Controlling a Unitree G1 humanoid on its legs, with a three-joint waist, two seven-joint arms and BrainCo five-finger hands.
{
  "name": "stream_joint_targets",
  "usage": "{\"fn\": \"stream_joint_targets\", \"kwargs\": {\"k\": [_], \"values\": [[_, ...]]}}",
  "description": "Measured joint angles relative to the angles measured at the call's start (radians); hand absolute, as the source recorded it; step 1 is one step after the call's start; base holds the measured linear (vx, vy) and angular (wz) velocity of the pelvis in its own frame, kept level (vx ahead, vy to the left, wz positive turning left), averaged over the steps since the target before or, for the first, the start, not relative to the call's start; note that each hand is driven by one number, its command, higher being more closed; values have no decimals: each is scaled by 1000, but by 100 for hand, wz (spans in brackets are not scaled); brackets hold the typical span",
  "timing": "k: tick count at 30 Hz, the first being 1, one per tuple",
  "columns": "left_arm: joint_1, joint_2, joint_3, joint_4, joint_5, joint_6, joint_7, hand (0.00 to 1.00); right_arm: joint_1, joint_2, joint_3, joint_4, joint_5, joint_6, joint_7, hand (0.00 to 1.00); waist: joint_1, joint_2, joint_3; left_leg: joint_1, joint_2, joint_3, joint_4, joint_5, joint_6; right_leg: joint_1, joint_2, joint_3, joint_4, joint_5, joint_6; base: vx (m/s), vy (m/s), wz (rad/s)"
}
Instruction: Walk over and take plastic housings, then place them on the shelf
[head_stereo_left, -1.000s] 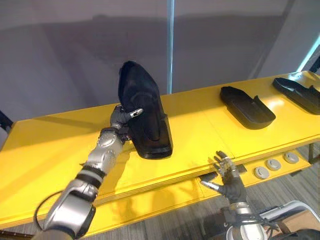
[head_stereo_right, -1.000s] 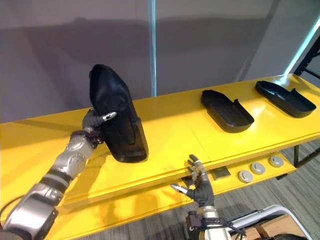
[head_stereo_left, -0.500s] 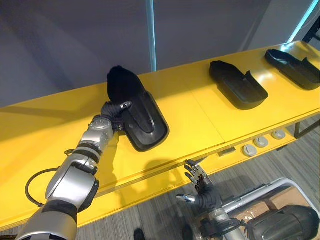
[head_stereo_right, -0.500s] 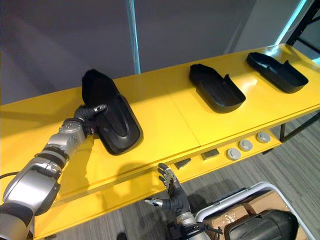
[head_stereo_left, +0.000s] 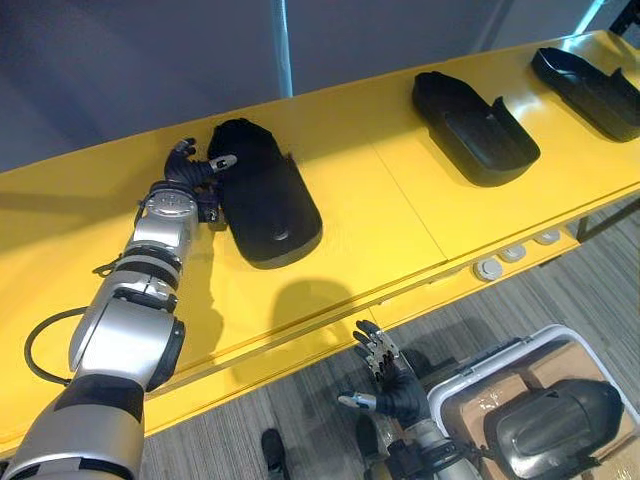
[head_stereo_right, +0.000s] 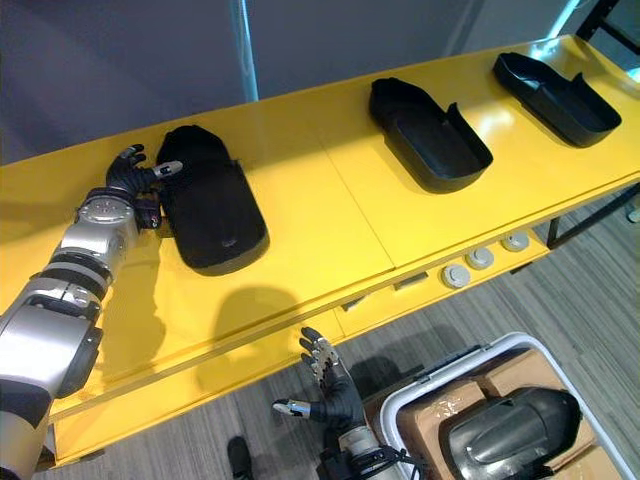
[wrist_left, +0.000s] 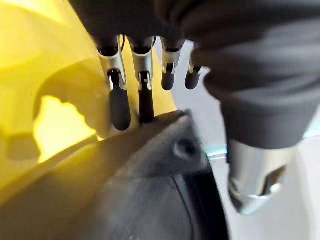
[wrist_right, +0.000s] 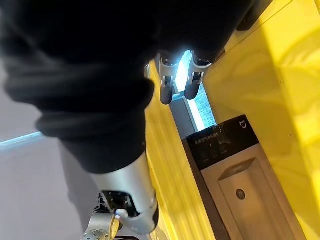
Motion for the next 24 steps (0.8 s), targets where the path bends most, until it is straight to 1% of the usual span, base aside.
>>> {"fn": "stream_joint_targets", "kwargs": {"k": [5, 9, 11, 13, 15, 16, 17, 18, 19, 21, 22, 23, 24], "values": [[-9, -1, 0, -18, -10, 0, 8, 0, 1, 0, 0, 0, 0, 0, 0, 0, -2, 0, 1, 7, 1, 2, 0, 0, 0, 5, 1, 1, 0, 1, -1, 0, 0, 0], [-9, -2, 2, -77, -19, -9, 23, 0, 1, -2, -1, 2, 0, 0, 0, 0, 2, 0, 1, 27, 0, -4, 0, 0, 0, 29, -1, -4, -1, 0, -1, -16, 6, 4], [-8, -7, 21, -142, 40, -14, 42, 0, 0, -4, -5, 2, 0, 0, 3, 0, 10, 0, 1, 47, -1, -10, 0, 0, 0, 53, -3, -10, -3, 0, 0, -18, 10, 9], [-3, -15, 36, -195, 80, -19, 51, 0, -1, -11, -13, 5, -1, 0, 13, 0, 11, 0, 1, 66, -2, -27, -1, 0, 1, 84, -4, -27, -11, -1, 0, -27, -1, 22], [28, -34, 86, -296, 123, -29, 73, 0, -3, -12, -34, 5, -5, -1, 19, 0, 13, 0, -2, 83, -2, -51, -1, -2, 1, 118, -8, -52, -19, -4, 2, -34, 0, 37], [77, -45, 127, -392, 162, -38, 94, 0, -5, -13, -53, 6, -10, -2, 20, 0, 19, 1, -6, 93, -4, -61, -4, -5, 4, 135, -10, -63, -19, -9, 6, -36, 11, 26], [151, -63, 170, -509, 226, -42, 131, 0, -6, -15, -80, 13, -18, -3, 20, 0, 31, 0, -24, 97, -5, -66, -4, -6, 4, 143, -12, -67, -20, -11, 7, -22, 10, 23], [198, -73, 194, -580, 253, -41, 149, 0, -7, -13, -90, 19, -25, -5, 19, 0, 35, 1, -37, 98, -7, -71, -4, -3, 1, 148, -11, -74, -23, -11, 7, -3, 7, 19], [282, -96, 227, -697, 294, -42, 175, 0, -6, -12, -116, 33, -44, -10, 18, 0, 39, 3, -59, 98, -9, -81, -4, -3, 2, 154, -13, -88, -26, -12, 7, 39, 7, 26], [543, -196, 313, -1016, 437, -43, 248, 0, -3, -5, -197, 49, -90, -12, -5, 0, 60, 4, -97, 119, -16, -108, -1, -3, 2, 196, -20, -113, -41, -17, 9, 51, 12, 37], [616, -230, 335, -1094, 463, -44, 261, 0, -3, 0, -223, 50, -103, -12, -12, 0, 60, 5, -104, 126, -19, -116, -1, -3, 2, 209, -23, -117, -46, -19, 9, 19, 19, 36], [772, -297, 365, -1243, 513, -51, 284, 0, 0, 12, -279, 50, -126, -15, -24, 0, 72, 10, -124, 134, -22, -123, -1, -3, 2, 225, -25, -126, -55, -19, 9, 2, 22, 30], [912, -365, 370, -1351, 568, -66, 306, 0, 3, 18, -334, 51, -128, -22, -42, 0, 84, 19, -142, 134, -24, -134, -4, -4, 2, 234, -27, -139, -59, -20, 10, -18, 20, 30]]}}
